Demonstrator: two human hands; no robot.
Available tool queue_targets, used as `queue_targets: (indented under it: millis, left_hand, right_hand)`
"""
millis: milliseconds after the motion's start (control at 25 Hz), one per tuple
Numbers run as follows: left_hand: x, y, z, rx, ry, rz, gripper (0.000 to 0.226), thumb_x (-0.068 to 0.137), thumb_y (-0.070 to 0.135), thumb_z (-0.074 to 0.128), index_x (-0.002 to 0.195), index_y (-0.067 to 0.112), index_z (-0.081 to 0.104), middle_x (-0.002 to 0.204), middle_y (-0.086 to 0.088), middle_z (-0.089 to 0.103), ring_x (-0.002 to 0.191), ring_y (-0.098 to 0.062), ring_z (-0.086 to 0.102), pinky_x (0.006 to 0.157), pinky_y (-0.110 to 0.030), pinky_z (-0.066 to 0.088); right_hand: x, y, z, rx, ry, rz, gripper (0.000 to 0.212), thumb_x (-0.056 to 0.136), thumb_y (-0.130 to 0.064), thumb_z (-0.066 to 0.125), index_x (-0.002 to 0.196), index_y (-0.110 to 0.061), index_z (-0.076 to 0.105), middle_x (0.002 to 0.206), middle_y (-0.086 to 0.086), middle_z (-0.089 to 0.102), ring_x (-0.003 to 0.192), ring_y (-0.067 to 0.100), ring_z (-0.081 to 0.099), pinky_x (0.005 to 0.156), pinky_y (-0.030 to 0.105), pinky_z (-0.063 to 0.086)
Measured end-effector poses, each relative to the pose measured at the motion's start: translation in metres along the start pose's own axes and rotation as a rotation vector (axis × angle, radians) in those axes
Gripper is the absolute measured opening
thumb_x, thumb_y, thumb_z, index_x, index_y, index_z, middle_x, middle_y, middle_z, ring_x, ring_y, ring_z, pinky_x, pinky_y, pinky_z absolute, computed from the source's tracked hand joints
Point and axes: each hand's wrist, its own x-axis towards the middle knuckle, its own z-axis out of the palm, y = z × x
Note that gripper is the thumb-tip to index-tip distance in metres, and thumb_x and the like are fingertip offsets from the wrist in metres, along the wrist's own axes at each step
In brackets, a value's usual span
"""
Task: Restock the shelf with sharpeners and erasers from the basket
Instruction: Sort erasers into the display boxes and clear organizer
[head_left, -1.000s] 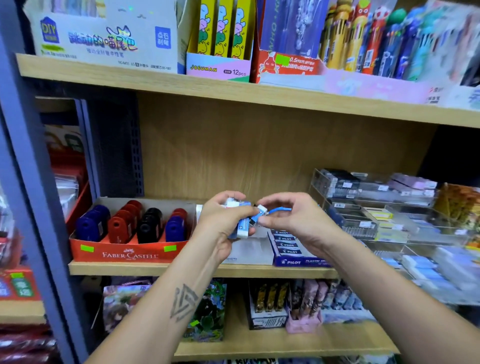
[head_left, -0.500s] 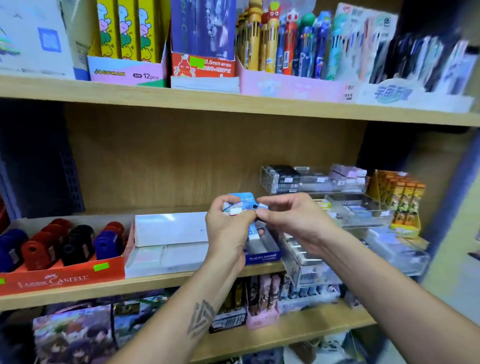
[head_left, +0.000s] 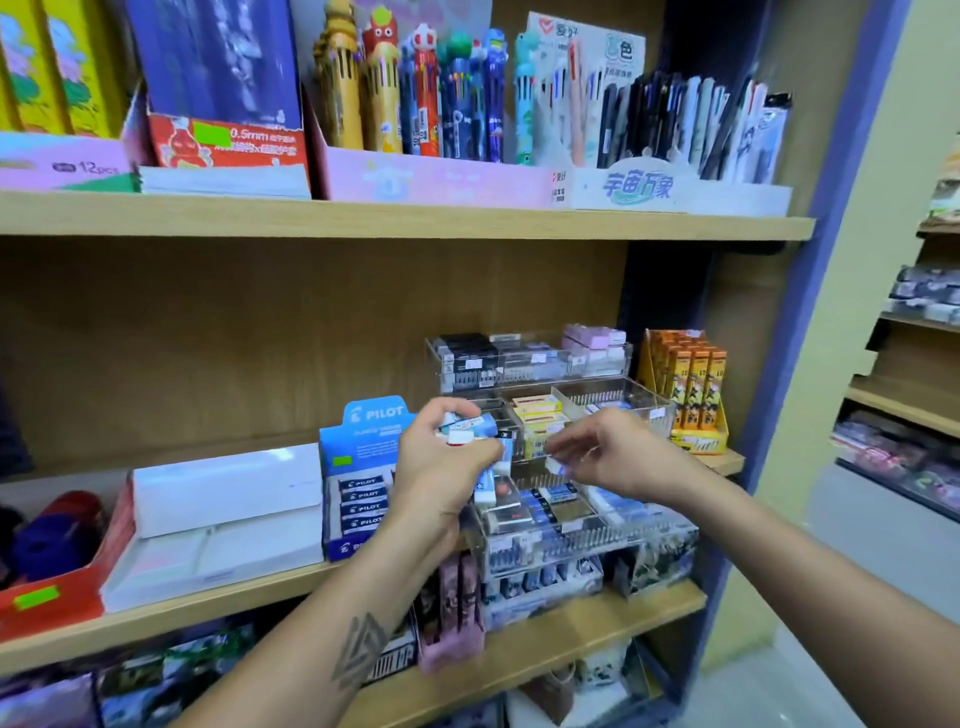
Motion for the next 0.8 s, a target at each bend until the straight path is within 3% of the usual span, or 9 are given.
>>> queue_targets:
  millis: [160,200,320,440,520,560,680,800]
  left_hand:
    - [-0.008,0.0,0.008,0.052,-0.188,0.03,0.034,0.076,-0.018,0.064,0.088,0.014,0.061,0.074,-0.011,0.057,0.052,-0.023,0.052,0.044,-0.03,0.051]
    - [-0.008,-0.002,0.01,0.08,-0.228,0.017,0.034,0.077,-0.018,0.064,0.087,0.014,0.061,0.073,-0.01,0.058,0.05,-0.023,0.053,0.044,-0.029,0.05]
    - [-0.006,-0.01,0.013,0.136,-0.286,-0.015,0.034,0.077,-0.017,0.062,0.088,0.014,0.06,0.069,-0.006,0.061,0.048,-0.023,0.057,0.045,-0.031,0.05]
    - [-0.003,-0.015,0.017,0.163,-0.308,-0.001,0.033,0.075,-0.017,0.061,0.09,0.013,0.059,0.065,-0.005,0.059,0.048,-0.022,0.056,0.045,-0.03,0.05]
    - [-0.003,-0.016,0.017,0.166,-0.318,0.005,0.033,0.075,-0.017,0.059,0.091,0.012,0.059,0.067,-0.006,0.059,0.049,-0.022,0.055,0.044,-0.03,0.05]
    - [-0.003,-0.016,0.016,0.157,-0.322,0.006,0.033,0.075,-0.017,0.059,0.092,0.012,0.059,0.068,-0.006,0.059,0.049,-0.021,0.055,0.044,-0.03,0.05]
    - [-0.005,-0.017,0.013,0.125,-0.333,0.004,0.034,0.076,-0.018,0.059,0.092,0.012,0.059,0.068,-0.006,0.059,0.049,-0.02,0.056,0.043,-0.029,0.05]
    - [-0.004,-0.017,0.012,0.113,-0.351,-0.008,0.036,0.076,-0.018,0.06,0.09,0.016,0.061,0.071,-0.008,0.06,0.053,-0.022,0.056,0.043,-0.029,0.05]
  right_hand:
    - [0.006,0.003,0.006,-0.357,-0.163,-0.087,0.029,0.087,0.0,0.06,0.106,-0.015,0.077,0.103,0.0,0.075,0.096,0.006,0.061,0.075,0.004,0.034]
    - [0.007,0.002,0.007,-0.401,-0.198,-0.089,0.029,0.087,0.0,0.059,0.104,-0.016,0.077,0.102,-0.001,0.074,0.095,0.005,0.059,0.076,0.006,0.036]
    - [0.014,0.002,0.01,-0.498,-0.239,-0.057,0.029,0.085,-0.003,0.06,0.101,-0.022,0.076,0.102,-0.003,0.073,0.101,0.012,0.064,0.082,0.028,0.054]
    - [0.021,0.0,0.005,-0.502,-0.342,-0.05,0.017,0.083,-0.009,0.067,0.094,-0.017,0.077,0.079,-0.008,0.069,0.083,0.013,0.065,0.064,0.018,0.05]
    - [0.022,-0.009,0.005,-0.585,-0.435,-0.063,0.007,0.083,-0.019,0.072,0.088,-0.018,0.075,0.077,-0.006,0.069,0.079,0.018,0.065,0.064,0.022,0.052]
    - [0.022,-0.013,0.007,-0.633,-0.45,-0.071,0.003,0.083,-0.021,0.071,0.081,-0.018,0.071,0.075,-0.004,0.066,0.077,0.021,0.063,0.065,0.027,0.053]
    - [0.022,-0.017,0.014,-0.689,-0.401,-0.066,0.027,0.083,-0.02,0.069,0.067,-0.02,0.046,0.068,-0.002,0.049,0.07,0.024,0.054,0.06,0.031,0.046]
    - [0.018,-0.01,0.018,-0.674,-0.302,-0.088,0.022,0.084,-0.021,0.072,0.077,-0.022,0.051,0.079,0.0,0.054,0.08,0.025,0.055,0.063,0.032,0.042]
